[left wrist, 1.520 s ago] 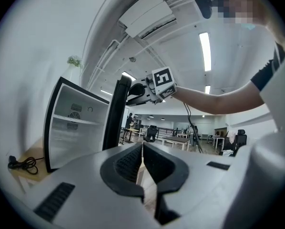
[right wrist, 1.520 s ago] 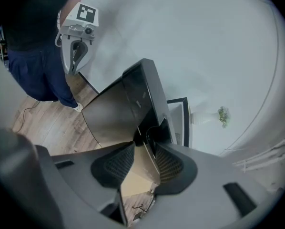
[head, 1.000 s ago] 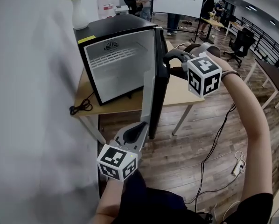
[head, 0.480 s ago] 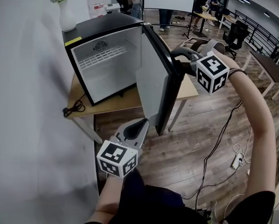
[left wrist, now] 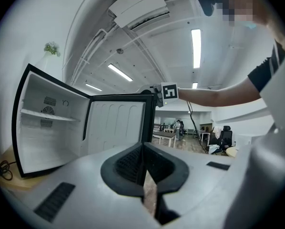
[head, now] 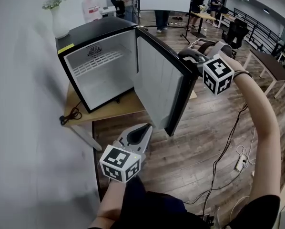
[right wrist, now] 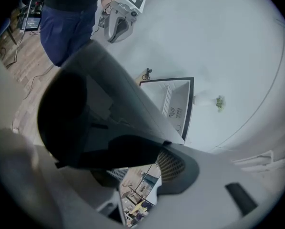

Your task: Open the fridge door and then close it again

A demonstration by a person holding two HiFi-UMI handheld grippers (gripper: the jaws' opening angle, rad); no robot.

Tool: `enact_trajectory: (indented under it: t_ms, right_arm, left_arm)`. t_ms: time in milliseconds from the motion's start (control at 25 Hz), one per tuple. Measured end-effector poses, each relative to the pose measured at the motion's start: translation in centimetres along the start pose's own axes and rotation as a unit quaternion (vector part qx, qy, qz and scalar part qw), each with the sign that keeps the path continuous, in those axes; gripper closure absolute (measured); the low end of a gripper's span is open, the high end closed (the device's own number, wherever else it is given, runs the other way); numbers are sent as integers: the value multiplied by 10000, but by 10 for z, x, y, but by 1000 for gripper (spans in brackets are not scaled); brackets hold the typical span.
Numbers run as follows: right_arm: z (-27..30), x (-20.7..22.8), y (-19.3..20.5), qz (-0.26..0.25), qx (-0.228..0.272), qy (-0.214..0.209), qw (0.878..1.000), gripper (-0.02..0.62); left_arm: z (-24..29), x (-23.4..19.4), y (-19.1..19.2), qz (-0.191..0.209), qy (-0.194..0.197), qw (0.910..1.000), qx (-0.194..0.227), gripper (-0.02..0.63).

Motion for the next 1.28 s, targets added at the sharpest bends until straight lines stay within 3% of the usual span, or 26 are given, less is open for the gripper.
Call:
enact_trajectory:
  t_ms: [360,760,1280]
  right_arm:
    - [-10,-4,5,11,-28,-12,10000,476]
    - [-13,7,-19,103,61,-1,9999,476]
    - [-6,35,-68,309,581,277,9974,476]
  left_arm:
    - [4,13,-5,-24,-33,10000,29,597]
    - [-10,15,1,-148,-127,9998,51,598]
    - [-45,8,17,-362,-633,9973,-65,598]
Point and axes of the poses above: the fingertips, and each gripper's own axes: z forward along the fingers, x to its right, y out of its underside, the point moved 9 cm from there along -z, backward along the fingers, and after that the axes turned 10 degrees about -y, right-handed, at the moved point
